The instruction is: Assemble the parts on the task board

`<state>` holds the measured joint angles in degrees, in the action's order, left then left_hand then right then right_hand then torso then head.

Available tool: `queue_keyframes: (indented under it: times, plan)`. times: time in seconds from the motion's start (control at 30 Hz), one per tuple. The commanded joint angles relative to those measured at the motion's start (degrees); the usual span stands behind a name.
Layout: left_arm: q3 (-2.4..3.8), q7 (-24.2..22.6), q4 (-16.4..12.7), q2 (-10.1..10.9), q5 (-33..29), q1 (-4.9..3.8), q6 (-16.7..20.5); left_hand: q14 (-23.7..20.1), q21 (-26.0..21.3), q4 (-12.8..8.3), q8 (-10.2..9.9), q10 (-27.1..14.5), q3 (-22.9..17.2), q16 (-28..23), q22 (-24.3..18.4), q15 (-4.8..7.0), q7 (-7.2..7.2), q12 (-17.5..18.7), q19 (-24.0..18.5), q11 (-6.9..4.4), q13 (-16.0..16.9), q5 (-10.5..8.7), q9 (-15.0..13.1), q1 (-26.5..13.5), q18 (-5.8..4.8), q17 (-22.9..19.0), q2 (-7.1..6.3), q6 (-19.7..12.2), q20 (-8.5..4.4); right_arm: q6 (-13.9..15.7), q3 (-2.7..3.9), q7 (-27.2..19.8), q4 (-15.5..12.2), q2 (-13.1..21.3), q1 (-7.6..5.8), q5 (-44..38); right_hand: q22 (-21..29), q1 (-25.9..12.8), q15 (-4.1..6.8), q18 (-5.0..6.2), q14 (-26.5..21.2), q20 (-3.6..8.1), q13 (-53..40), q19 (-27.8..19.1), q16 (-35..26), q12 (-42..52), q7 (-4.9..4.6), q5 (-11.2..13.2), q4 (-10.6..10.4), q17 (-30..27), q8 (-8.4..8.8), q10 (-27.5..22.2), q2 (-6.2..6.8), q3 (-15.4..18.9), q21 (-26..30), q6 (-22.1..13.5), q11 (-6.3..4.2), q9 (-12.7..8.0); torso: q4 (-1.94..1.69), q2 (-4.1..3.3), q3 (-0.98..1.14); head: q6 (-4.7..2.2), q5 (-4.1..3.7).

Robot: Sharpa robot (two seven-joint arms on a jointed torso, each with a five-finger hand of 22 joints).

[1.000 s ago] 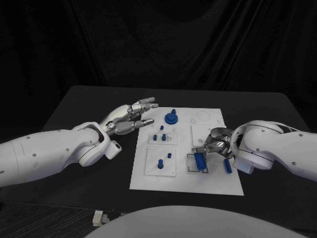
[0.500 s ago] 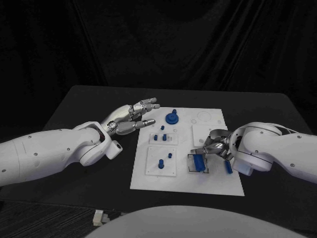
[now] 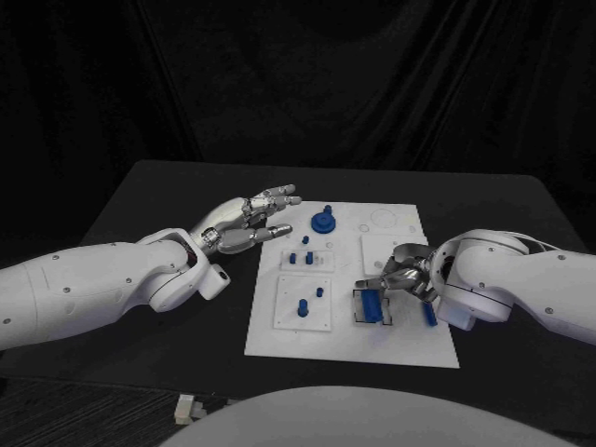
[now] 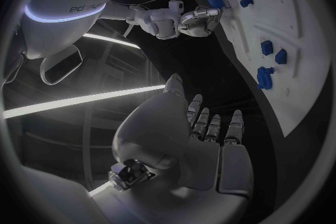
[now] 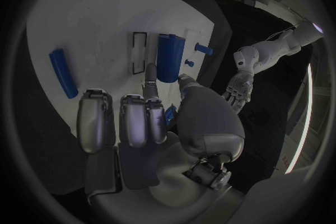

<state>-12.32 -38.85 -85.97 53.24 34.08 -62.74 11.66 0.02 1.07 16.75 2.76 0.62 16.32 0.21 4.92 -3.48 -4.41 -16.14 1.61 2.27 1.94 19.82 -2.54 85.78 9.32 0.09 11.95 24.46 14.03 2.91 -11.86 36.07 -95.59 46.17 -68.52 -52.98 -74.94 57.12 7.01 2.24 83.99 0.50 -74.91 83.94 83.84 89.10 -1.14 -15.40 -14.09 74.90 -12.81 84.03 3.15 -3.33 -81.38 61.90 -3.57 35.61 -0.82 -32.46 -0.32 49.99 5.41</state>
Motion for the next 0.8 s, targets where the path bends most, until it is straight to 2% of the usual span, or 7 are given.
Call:
queue_keyframes:
  times: [0.03, 0.1, 0.17, 0.33, 0.53, 0.67, 0.8]
  plan:
    - [0.06, -4.0, -0.1, -0.1, -0.1, 0.04, -0.7, 0.0, 0.2, 0.0, -0.2, 0.0, -0.3, -0.2, 0.1, -0.43, 0.01, 0.3, 0.0, 0.37, -0.1, -0.21, 0.1, 0.0, 1.02, -0.1, 0.64, -0.4, 0.28, -0.6, 0.02, 0.6, -0.2, 0.1, 0.16, -0.3, -12.3, -0.8, -0.38, -0.16, 3.6, -0.36, -13.5, 2.7, -0.1, -0.1, -0.17, 1.6, -0.6, 1.0, 0.33, 5.6, -0.15, 0.5, -0.1, -0.3, 0.23, 0.0, 0.02, -0.03, 0.01, 0.01, 0.02]
    - [0.06, -4.0, 0.0, -0.2, -0.1, 0.04, -0.8, 0.0, 0.3, 0.0, -0.2, 0.0, -0.3, -0.2, 0.1, -0.54, 0.01, 0.3, 0.1, 0.36, -0.1, -0.2, 0.1, 0.0, 1.02, -0.1, 0.66, -0.4, 0.4, -0.7, 0.02, 0.6, -0.2, 0.1, 0.16, -0.3, -12.3, -1.6, -0.37, -0.15, 3.6, -0.36, -13.5, 2.7, -0.1, -0.1, -0.15, 4.1, -1.5, 1.0, 0.32, 5.6, -0.14, 1.4, 0.0, -0.3, 0.22, 0.2, 0.05, -0.02, 0.01, 0.01, 0.16]
    - [0.06, -3.9, 0.0, -0.2, -0.1, 0.04, -0.8, 0.0, 0.3, 0.0, -0.2, 0.0, -0.3, -0.2, 0.1, -0.54, 0.01, 0.3, 0.1, 0.36, -0.1, -0.2, 0.1, 0.0, 1.02, -0.1, 0.66, -0.4, 0.4, -0.7, 0.02, 0.6, -0.2, 0.1, 0.16, -0.3, -12.3, -2.1, -0.37, -0.15, 3.6, -0.36, -13.6, 2.7, -0.1, 0.0, -0.14, 5.5, -2.0, 1.0, 0.31, 5.7, -0.21, 1.8, -0.1, -0.2, 0.22, 0.2, 0.06, -0.01, 0.01, 0.01, 0.13]
    - [0.06, -3.8, 0.1, -0.2, -0.1, 0.04, -0.9, 0.0, 0.3, 0.0, -0.2, 0.0, -0.3, -0.2, 0.1, -0.54, 0.01, 0.3, 0.1, 0.36, -0.1, -0.2, 0.1, 0.0, 1.02, -0.1, 0.66, -0.4, 0.4, -0.9, 0.02, 0.5, -0.1, 0.1, 0.16, -0.4, -12.3, -2.8, -0.38, -0.16, 3.6, -0.36, -13.6, 2.7, 0.0, 0.0, -0.15, 7.2, -2.4, 1.1, 0.36, 5.7, -0.36, 2.5, -0.1, -0.3, 0.23, 0.3, 0.02, -0.03, 0.01, 0.01, 0.06]
    - [0.06, -3.7, 0.1, -0.3, -0.1, 0.04, -1.2, 0.0, 0.3, 0.0, -0.2, 0.0, -0.3, -0.2, 0.1, -0.81, 0.02, 0.5, 0.1, 0.3, -0.1, -0.18, 0.1, 0.0, 1.01, -0.1, 0.66, -0.5, 0.56, -1.0, 0.02, 0.5, -0.1, 0.2, 0.16, -0.6, -12.3, -3.4, -0.41, -0.16, 3.6, -0.38, -13.6, 2.7, 0.0, 0.0, -0.2, 11.9, -2.5, 1.1, 0.49, 5.7, 0.58, 3.9, -0.1, -0.5, 0.27, 0.4, 0.01, -0.01, 0.02, 0.01, 0.0]
    - [0.06, -3.6, 0.2, -0.3, -0.1, 0.04, -1.4, 0.0, 0.3, 0.0, -0.2, 0.0, -0.3, -0.2, 0.2, -1.02, 0.04, 0.5, 0.1, 0.26, -0.1, -0.16, 0.1, 0.0, 1.0, -0.1, 0.68, -0.5, 0.66, -0.8, 0.02, 0.4, -0.2, 0.4, 0.17, -0.7, -12.3, -5.7, -0.43, -0.17, 3.6, -0.4, -13.7, 2.7, 0.0, 0.0, -0.23, 12.4, -2.6, 1.1, 0.58, 5.7, 0.79, 6.3, -0.1, -0.6, 0.3, 0.5, 0.01, -0.01, 0.01, 0.01, -0.09]
    - [0.06, -3.6, 0.2, -0.3, -0.1, 0.04, -1.5, 0.0, 0.3, 0.0, -0.2, 0.0, -0.3, -0.2, 0.2, -1.13, 0.05, 0.5, 0.2, 0.26, -0.1, -0.06, 0.1, 0.1, 1.0, -0.1, 0.69, -0.5, 0.71, 0.4, 0.02, 0.2, -0.7, 1.5, 0.16, -0.9, -12.3, -6.4, -0.44, -0.15, 3.6, -0.41, -13.7, 2.7, 0.0, 0.0, -0.23, 12.4, -2.7, 1.0, 0.6, 5.7, 0.64, 7.0, 0.0, -0.7, 0.32, 0.5, 0.01, -0.02, 0.01, 0.01, 0.09]
